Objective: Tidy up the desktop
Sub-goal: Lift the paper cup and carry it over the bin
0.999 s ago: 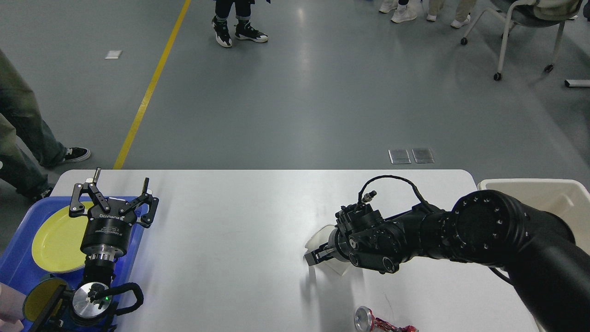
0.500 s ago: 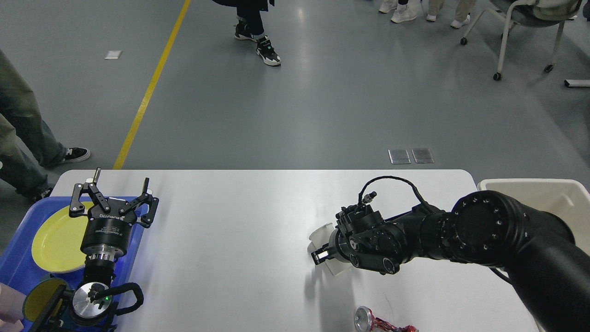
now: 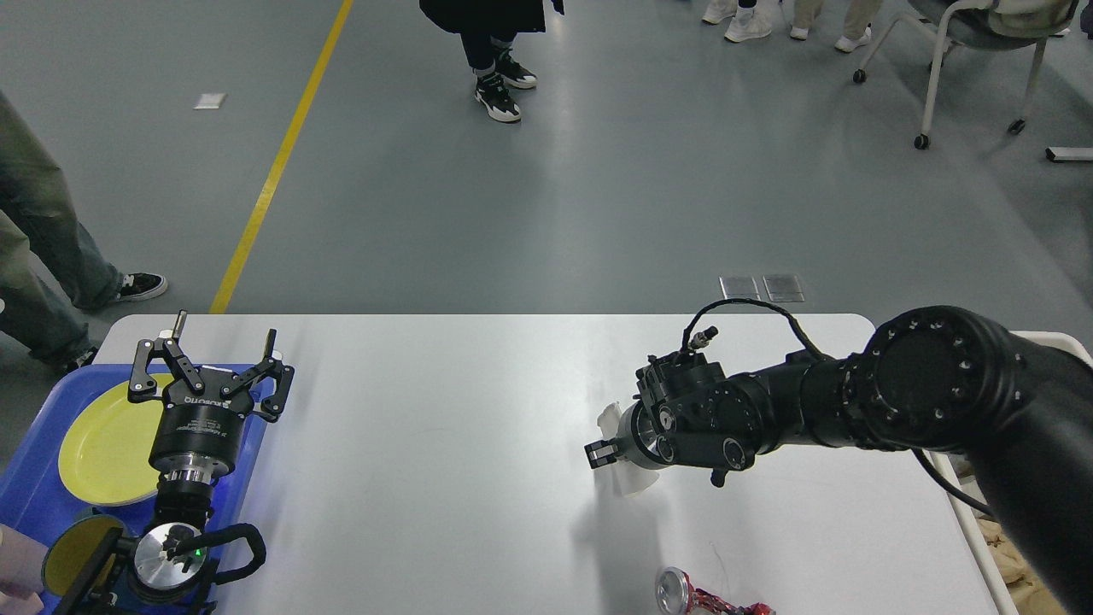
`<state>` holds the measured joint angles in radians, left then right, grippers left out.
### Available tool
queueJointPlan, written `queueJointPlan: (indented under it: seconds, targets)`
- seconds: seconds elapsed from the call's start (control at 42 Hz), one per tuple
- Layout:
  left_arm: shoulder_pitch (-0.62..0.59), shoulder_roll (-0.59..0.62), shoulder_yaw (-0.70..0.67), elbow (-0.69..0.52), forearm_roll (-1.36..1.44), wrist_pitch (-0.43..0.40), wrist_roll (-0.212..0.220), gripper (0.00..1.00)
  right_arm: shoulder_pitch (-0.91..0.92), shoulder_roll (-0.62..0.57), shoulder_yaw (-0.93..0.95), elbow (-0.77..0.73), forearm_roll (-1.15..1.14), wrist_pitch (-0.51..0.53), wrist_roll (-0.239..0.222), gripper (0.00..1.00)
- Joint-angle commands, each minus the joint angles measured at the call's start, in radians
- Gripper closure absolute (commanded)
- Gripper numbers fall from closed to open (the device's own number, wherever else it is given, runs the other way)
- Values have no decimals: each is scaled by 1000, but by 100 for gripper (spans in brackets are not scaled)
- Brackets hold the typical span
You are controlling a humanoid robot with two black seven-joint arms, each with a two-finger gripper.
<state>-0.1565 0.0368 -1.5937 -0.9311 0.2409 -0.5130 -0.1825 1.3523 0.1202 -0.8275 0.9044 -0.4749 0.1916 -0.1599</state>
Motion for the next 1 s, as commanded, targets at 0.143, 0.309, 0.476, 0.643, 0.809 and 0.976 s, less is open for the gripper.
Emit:
queueJointPlan:
  seconds: [0.143,0.309,0.476,0.643,0.809,0.976]
  targets:
    - [0,0,0,0,0,1,2,4,252,-117,-44,206,179,83,-4,100]
    - [-1,0,0,0,0,1,2,4,517,-185,-133,338,358,273,0,100]
    - [0,2,0,0,0,-1,2,4,747,-264,-176,507,386,388,0,100]
    - [0,0,0,0,0,-1,0,4,901,-312,-220,623,426,454,-3,100]
    - [0,2,0,0,0,-1,0,4,959,-310,-350,646,558,454,2,100]
    - [0,0,0,0,0,1,0,4,972,-313,-383,653,564,454,2,100]
